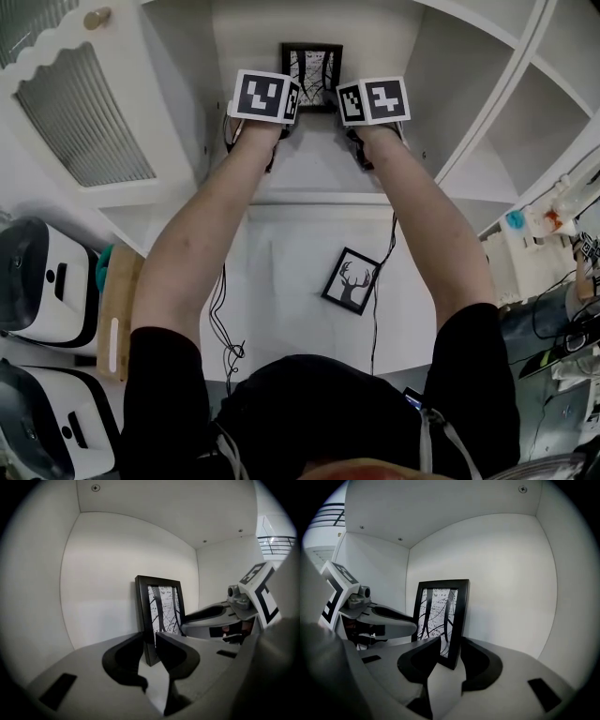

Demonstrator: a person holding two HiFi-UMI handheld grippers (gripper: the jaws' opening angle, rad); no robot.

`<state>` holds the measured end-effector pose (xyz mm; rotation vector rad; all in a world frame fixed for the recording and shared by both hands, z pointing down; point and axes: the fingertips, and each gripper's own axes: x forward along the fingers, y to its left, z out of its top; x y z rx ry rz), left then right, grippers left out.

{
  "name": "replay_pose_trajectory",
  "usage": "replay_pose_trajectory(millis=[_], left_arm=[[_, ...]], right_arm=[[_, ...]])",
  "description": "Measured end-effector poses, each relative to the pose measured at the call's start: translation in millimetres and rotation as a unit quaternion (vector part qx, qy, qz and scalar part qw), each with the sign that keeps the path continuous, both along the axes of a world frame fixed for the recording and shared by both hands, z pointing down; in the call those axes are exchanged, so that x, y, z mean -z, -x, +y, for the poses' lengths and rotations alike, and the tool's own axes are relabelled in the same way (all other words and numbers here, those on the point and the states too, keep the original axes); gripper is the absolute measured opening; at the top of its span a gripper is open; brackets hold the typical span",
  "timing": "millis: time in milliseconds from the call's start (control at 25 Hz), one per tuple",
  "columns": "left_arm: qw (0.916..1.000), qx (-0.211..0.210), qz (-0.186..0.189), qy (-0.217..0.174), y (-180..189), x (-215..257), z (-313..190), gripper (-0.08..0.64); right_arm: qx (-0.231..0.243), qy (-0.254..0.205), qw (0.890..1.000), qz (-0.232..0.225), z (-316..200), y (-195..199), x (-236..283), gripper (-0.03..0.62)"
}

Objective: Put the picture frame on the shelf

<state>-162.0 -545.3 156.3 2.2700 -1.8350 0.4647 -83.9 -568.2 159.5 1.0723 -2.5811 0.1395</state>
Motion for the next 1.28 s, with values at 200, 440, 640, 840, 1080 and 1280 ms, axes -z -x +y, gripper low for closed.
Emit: replay_pose_trajectory(millis=[200,440,640,840,1080,1280], left_arm=[[1.0000,0.001,-0.006,-0.004,2,1,1,0.087],[0.9998,0.011,-0.015,0.000,9,1,1,0.087],[0.9987,0.018,-0.047,-0.007,14,3,4,0.114],[0.9983,0.035,-0.045,-0.013,23,1,8,0.127],[0.9977,0.045,-0.043,-0.029,25,11,14,0.127],[0.9918,0.028,-0.085,-0.092,4,39,43,0.127]], right_arm=[[0.012,-0.005,1.000,-0.002,5,2,1,0.140],[0.021,-0.013,1.000,0.009,15,7,2,0.140],[0.001,-0.093,0.994,0.054,21,-1,14,0.152],[0.005,-0.112,0.993,0.039,34,-8,16,0.153],[0.007,-0.110,0.994,0.020,40,-16,21,0.153],[0.029,-0.147,0.988,-0.045,79,-19,47,0.153]])
